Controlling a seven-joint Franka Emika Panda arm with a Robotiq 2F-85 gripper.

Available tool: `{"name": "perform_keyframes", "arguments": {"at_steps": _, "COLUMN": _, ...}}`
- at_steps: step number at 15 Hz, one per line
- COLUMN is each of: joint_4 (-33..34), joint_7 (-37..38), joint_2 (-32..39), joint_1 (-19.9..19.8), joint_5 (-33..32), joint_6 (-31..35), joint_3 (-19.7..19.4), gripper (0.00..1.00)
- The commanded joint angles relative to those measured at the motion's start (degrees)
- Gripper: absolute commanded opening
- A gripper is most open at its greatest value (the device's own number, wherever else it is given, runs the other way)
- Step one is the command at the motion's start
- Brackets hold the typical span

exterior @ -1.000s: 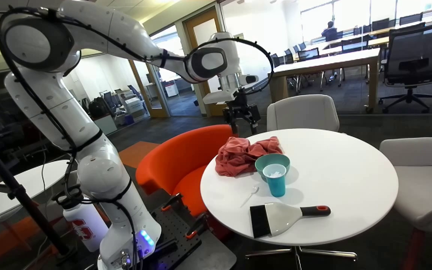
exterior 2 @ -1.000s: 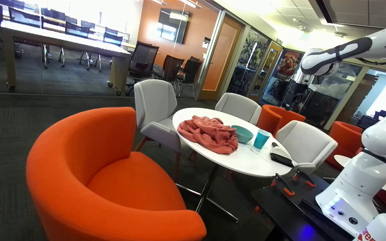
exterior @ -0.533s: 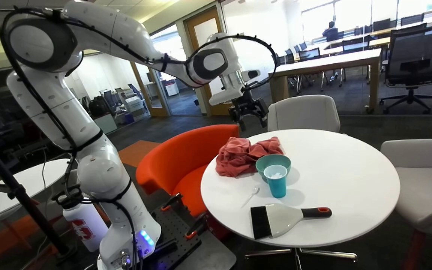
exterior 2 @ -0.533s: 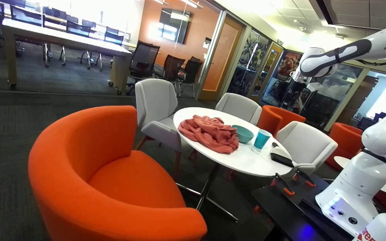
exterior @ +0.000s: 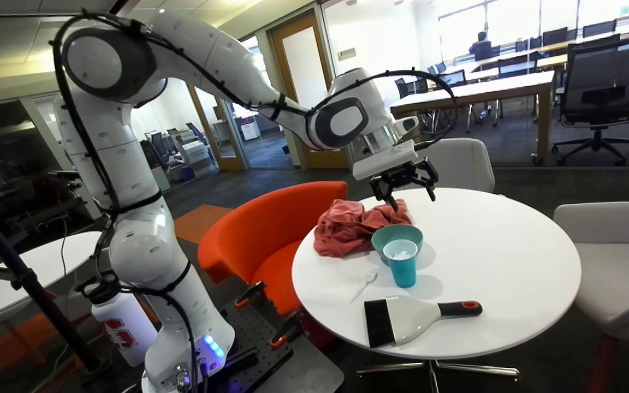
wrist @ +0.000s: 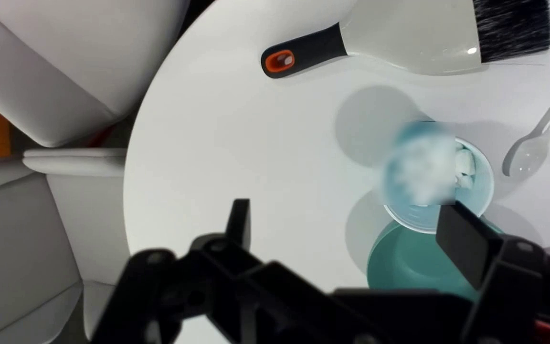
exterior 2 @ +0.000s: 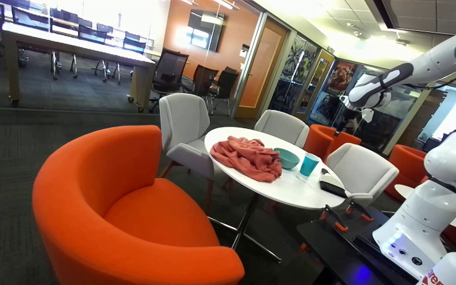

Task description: Pour the contents in the cup into the bowl

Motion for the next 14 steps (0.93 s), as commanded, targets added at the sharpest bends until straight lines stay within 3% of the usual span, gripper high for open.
{"name": "perform_keyframes", "arguments": {"at_steps": 1, "joint_4": 5.65, "joint_7": -15.54, "joint_2": 7.72, "joint_1": -3.57, "joint_5": 10.14, "joint_6": 1.9, "joint_3": 3.2, "gripper": 1.0}}
{"name": "perform_keyframes", "arguments": {"at_steps": 3, "joint_4": 8.6, "joint_7": -22.76, "joint_2": 10.68, "joint_1": -5.66, "joint_5": 15.25, "joint_6": 0.58, "joint_3": 5.83, "gripper": 1.0}}
{"name": "perform_keyframes", "arguments": {"at_steps": 4, "joint_4": 9.49, "joint_7": -22.88, "joint_2": 11.14, "joint_1": -5.94, "joint_5": 15.78, "joint_6": -0.52, "joint_3": 6.41, "gripper": 1.0}}
{"name": "perform_keyframes", "arguments": {"at_steps": 5, "joint_4": 6.06, "joint_7": -19.49, "joint_2": 8.98, "joint_1": -5.18, "joint_5": 13.14, "joint_6": 1.0, "joint_3": 5.37, "gripper": 1.0}}
{"name": "perform_keyframes", "arguments": {"at_steps": 14, "joint_4": 10.43, "joint_7": -22.09, "joint_2": 14.41, "joint_1": -6.36, "joint_5": 15.54, "joint_6": 0.4, "joint_3": 8.49, "gripper": 1.0}}
